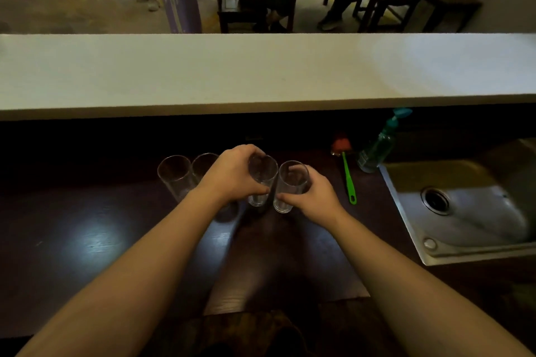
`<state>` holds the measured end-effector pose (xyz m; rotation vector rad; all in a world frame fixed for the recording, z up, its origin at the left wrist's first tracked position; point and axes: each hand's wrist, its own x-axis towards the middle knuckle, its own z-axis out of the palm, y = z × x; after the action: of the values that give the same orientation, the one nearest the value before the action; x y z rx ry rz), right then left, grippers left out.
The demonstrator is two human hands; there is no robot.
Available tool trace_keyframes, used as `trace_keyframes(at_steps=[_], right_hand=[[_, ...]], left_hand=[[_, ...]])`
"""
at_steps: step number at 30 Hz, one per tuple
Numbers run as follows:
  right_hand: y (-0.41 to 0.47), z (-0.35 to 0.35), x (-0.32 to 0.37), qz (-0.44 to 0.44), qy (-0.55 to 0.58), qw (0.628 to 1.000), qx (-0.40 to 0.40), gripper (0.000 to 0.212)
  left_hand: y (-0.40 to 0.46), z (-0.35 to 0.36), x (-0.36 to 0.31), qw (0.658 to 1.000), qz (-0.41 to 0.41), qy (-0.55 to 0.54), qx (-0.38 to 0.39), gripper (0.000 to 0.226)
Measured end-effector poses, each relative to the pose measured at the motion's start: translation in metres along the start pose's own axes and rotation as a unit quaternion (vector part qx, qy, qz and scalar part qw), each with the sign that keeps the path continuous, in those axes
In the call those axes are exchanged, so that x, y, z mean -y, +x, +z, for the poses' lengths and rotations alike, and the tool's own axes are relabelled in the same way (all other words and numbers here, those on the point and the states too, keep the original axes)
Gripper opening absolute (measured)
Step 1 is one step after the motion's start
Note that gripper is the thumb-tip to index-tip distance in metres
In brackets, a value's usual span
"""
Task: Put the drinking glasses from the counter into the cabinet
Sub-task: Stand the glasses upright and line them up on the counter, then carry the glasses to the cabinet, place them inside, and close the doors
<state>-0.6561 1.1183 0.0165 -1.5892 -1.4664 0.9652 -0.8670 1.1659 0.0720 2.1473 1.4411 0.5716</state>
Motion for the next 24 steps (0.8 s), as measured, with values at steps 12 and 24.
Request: trace_keyframes(at_steps=[12, 24], right_hand=[[-0.204, -0.058, -0.004, 0.118, 0.056, 0.942, -0.308, 0.065], [-0.506, -0.085, -0.02, 0.268, 0.065, 0.75, -0.601, 0.063]], left_hand=[[-0.037, 0.077, -0.11, 0.919, 0.118, -0.244, 0.288, 0.071], [-0.2, 0.213, -0.308, 0.732, 0.313, -0.224, 0.562, 0.068]])
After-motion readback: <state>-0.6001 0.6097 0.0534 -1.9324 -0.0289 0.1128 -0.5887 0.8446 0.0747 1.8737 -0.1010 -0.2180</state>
